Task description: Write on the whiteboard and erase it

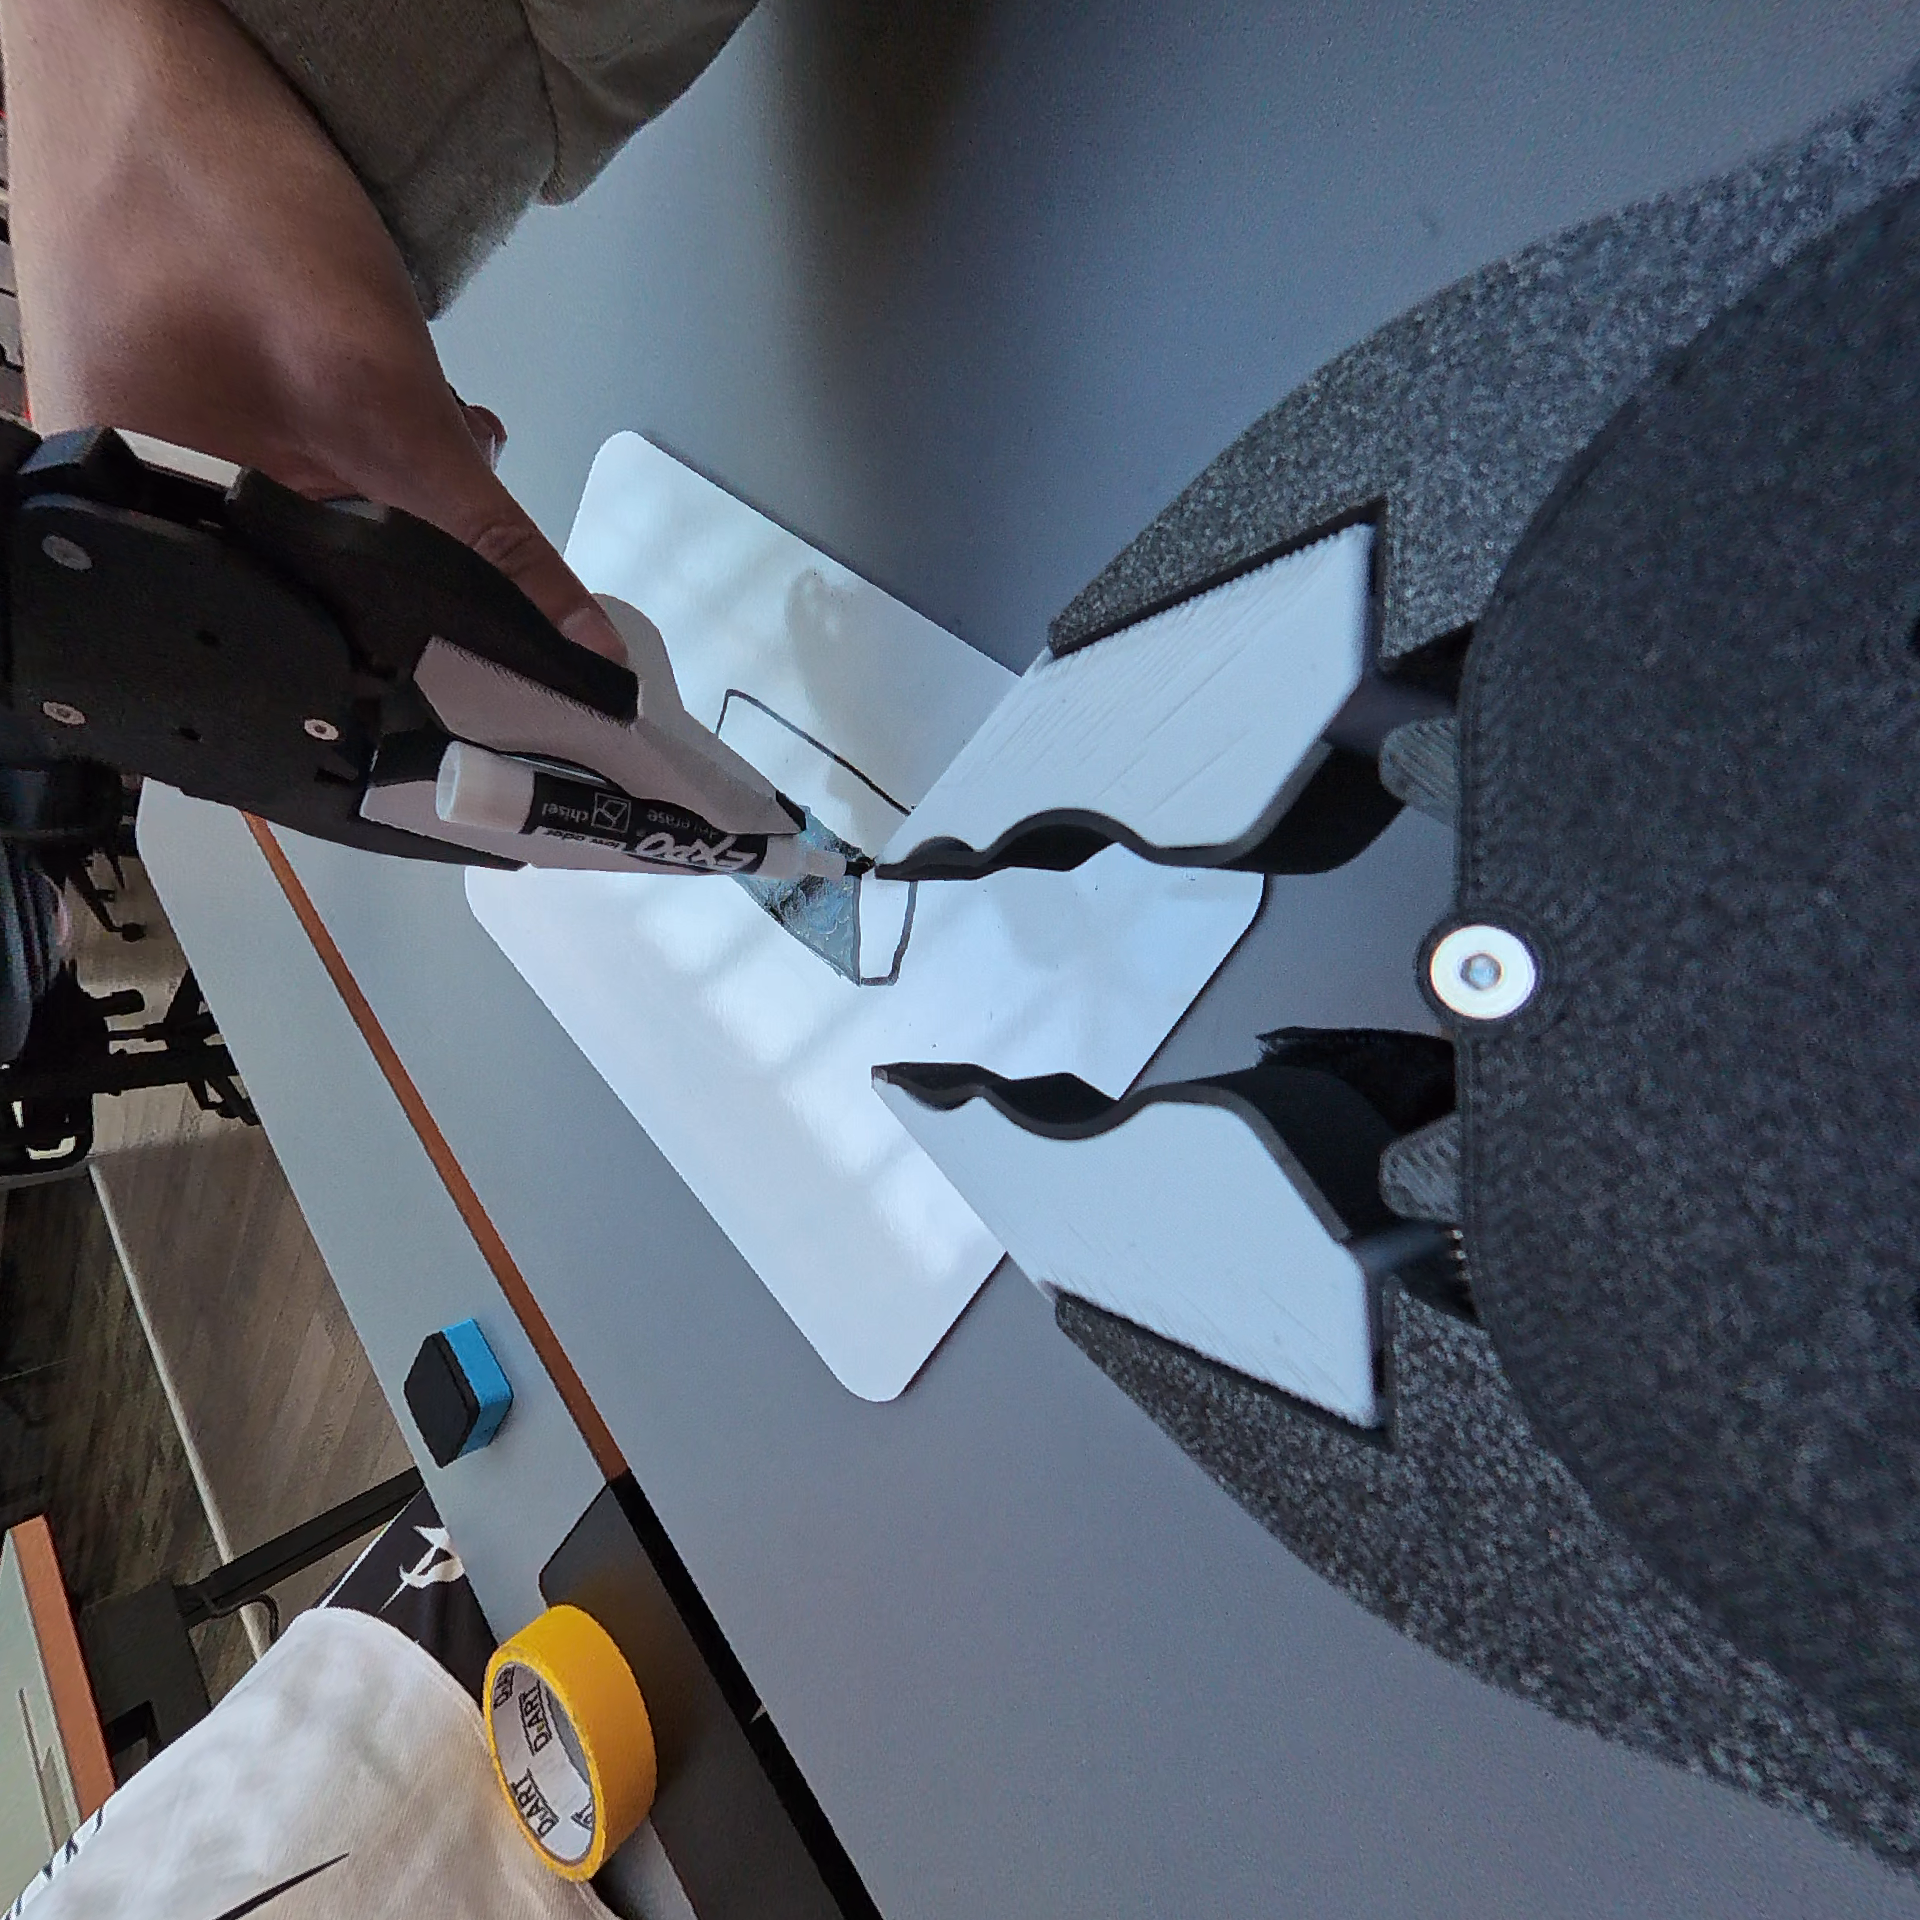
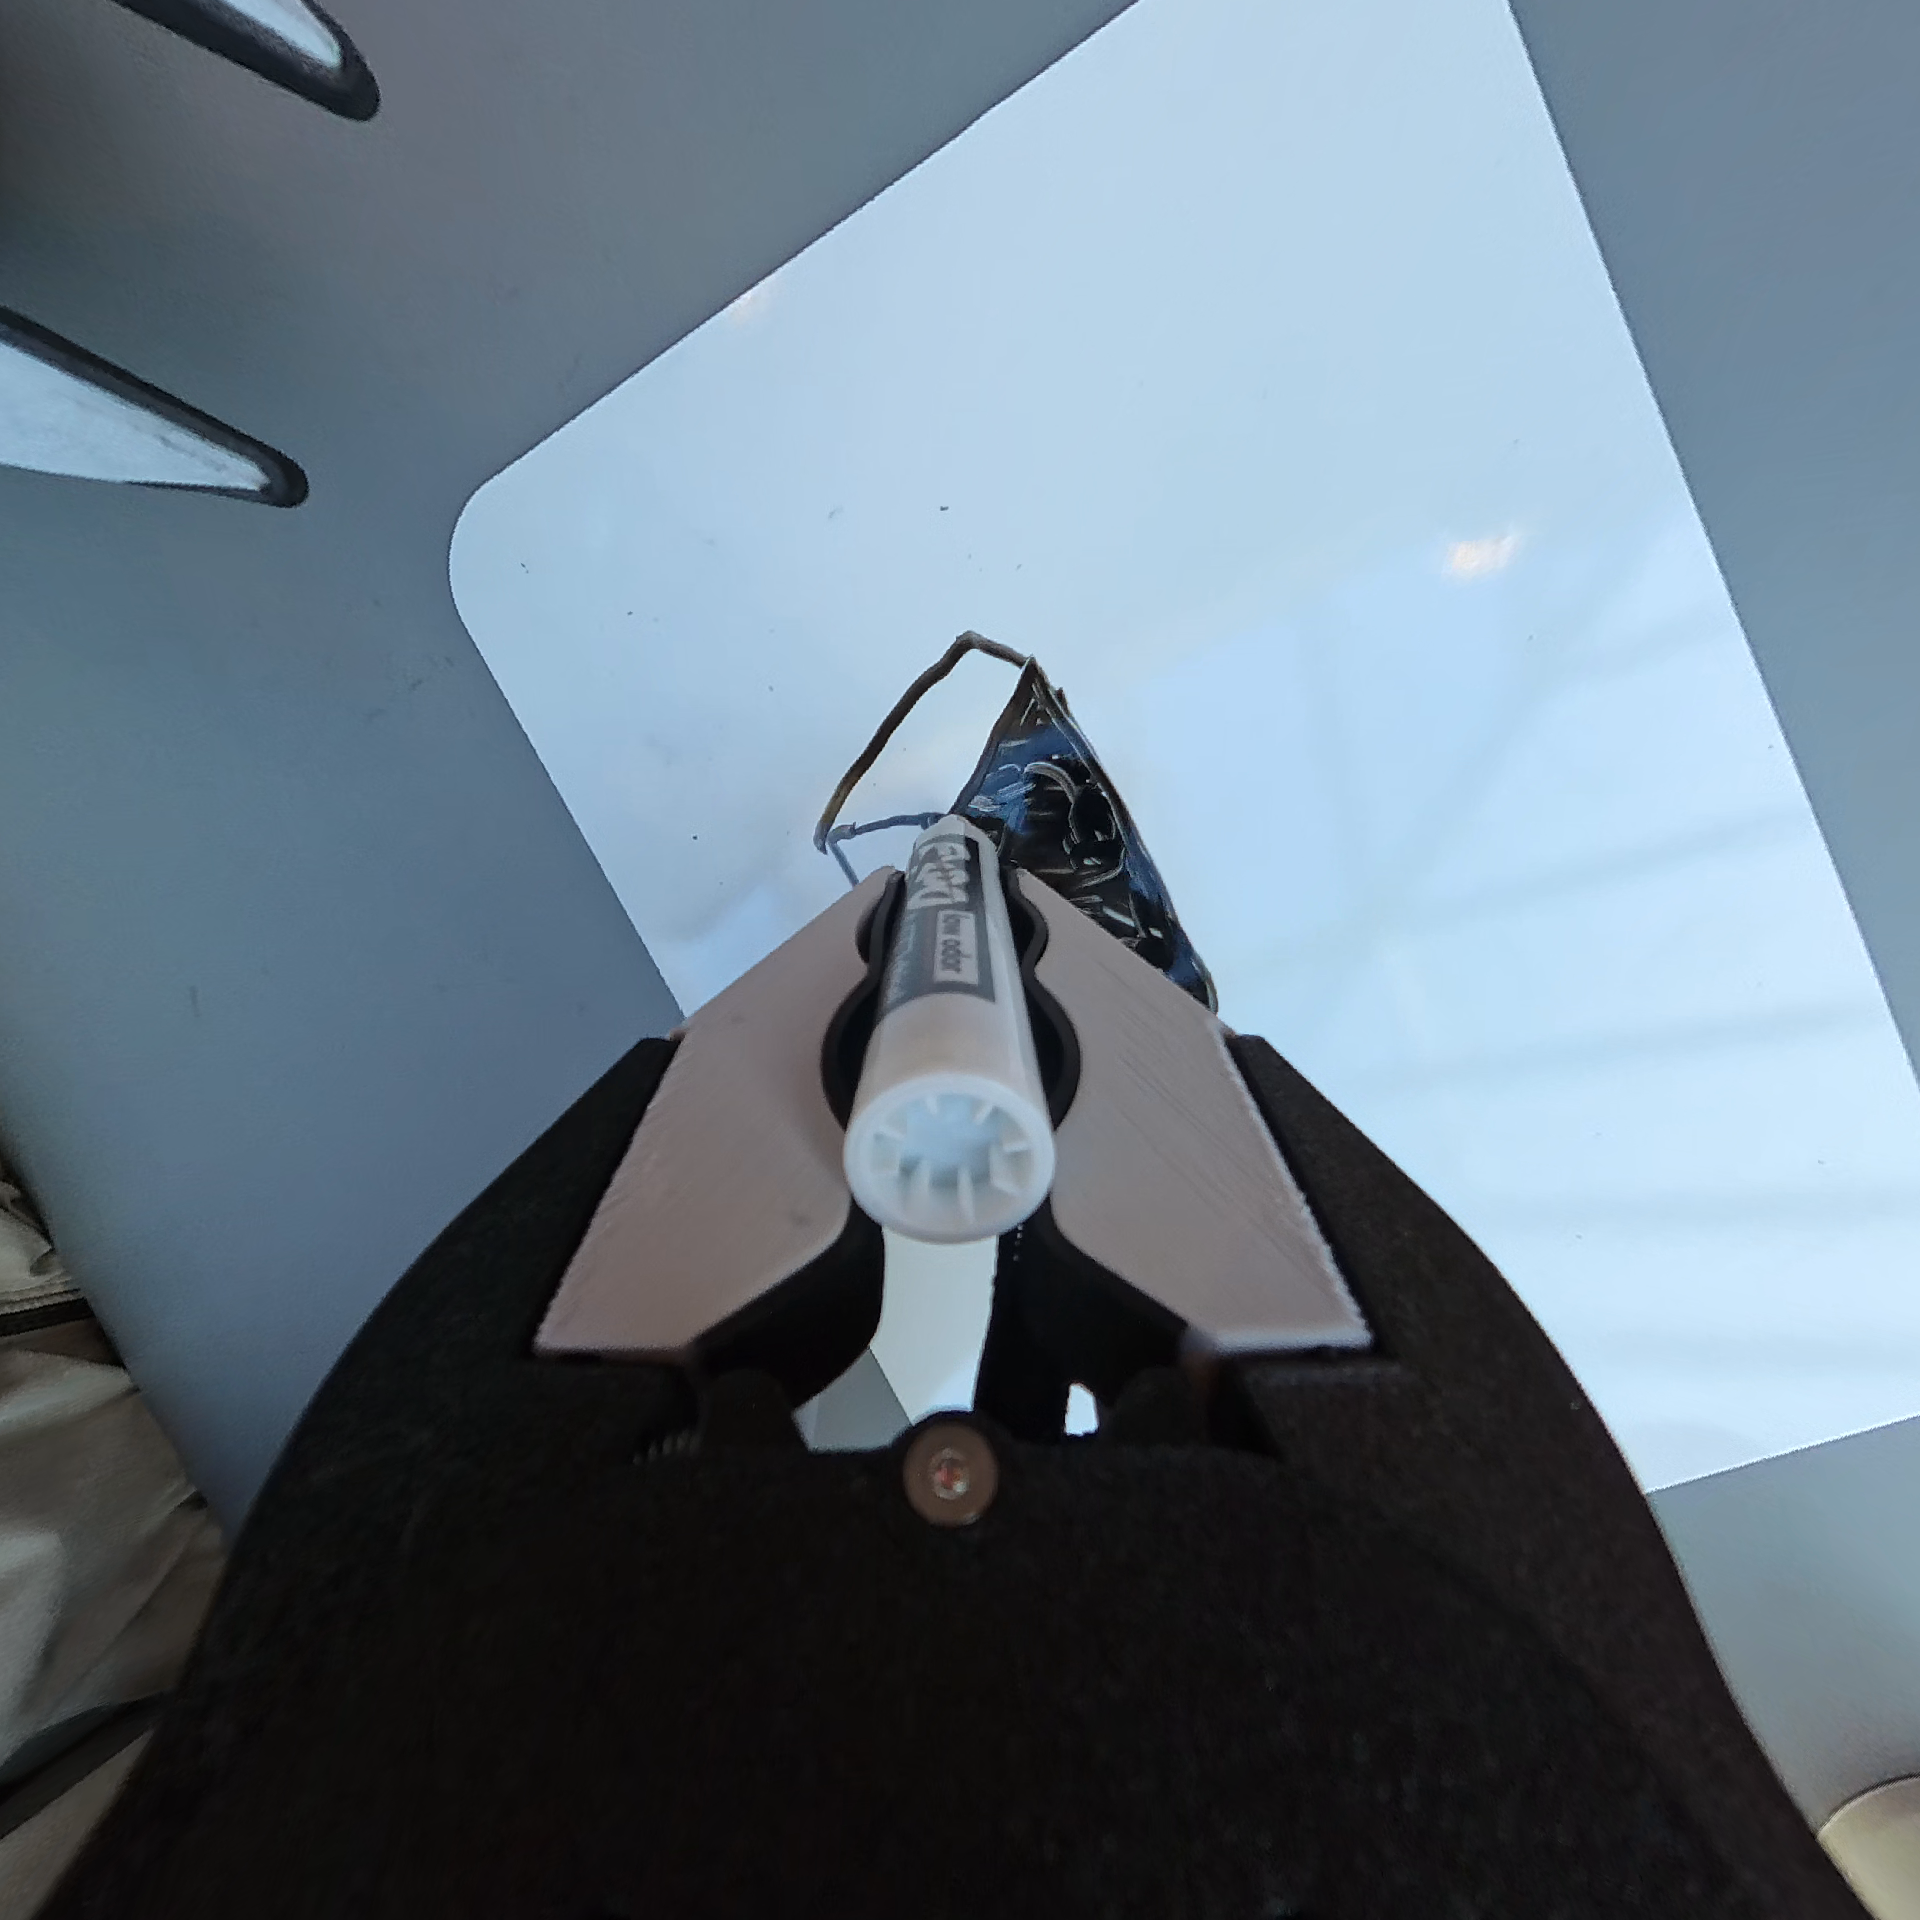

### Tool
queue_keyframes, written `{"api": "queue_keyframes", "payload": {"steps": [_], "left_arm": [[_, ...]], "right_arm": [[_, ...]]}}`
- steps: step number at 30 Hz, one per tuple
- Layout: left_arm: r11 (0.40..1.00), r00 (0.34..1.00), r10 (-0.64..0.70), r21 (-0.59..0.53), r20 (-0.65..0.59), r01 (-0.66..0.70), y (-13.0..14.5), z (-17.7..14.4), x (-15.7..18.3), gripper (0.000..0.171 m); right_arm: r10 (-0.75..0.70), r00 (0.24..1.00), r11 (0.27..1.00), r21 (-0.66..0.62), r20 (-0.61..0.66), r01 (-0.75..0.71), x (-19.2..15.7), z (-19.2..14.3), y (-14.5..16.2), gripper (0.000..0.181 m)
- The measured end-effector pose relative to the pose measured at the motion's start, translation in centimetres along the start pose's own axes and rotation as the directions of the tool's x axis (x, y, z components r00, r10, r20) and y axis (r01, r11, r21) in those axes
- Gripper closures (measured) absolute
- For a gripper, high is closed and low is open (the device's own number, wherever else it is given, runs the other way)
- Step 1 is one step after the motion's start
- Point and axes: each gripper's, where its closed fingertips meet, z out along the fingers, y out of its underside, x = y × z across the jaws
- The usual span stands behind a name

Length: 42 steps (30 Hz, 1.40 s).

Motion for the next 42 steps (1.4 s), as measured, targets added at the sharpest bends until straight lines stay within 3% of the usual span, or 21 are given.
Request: {"api": "queue_keyframes", "payload": {"steps": [29, 42], "left_arm": [[1.0, 1.0, -0.004, 0.012, 0.013, 0.004, 1.0, 1.5, -0.5, 0.136], [1.0, 1.0, 0.012, 0.007, 0.01, -0.012, 1.2, 1.6, -0.7, 0.136]], "right_arm": [[-0.036, 0.999, 0.999, 0.021, -0.01, 0.036, 1.7, 1.1, -3.1, 0.163], [-0.02, 1.0, 1.0, -0.01, -0.006, 0.02, 0.8, 0.4, -1.2, 0.163]]}}
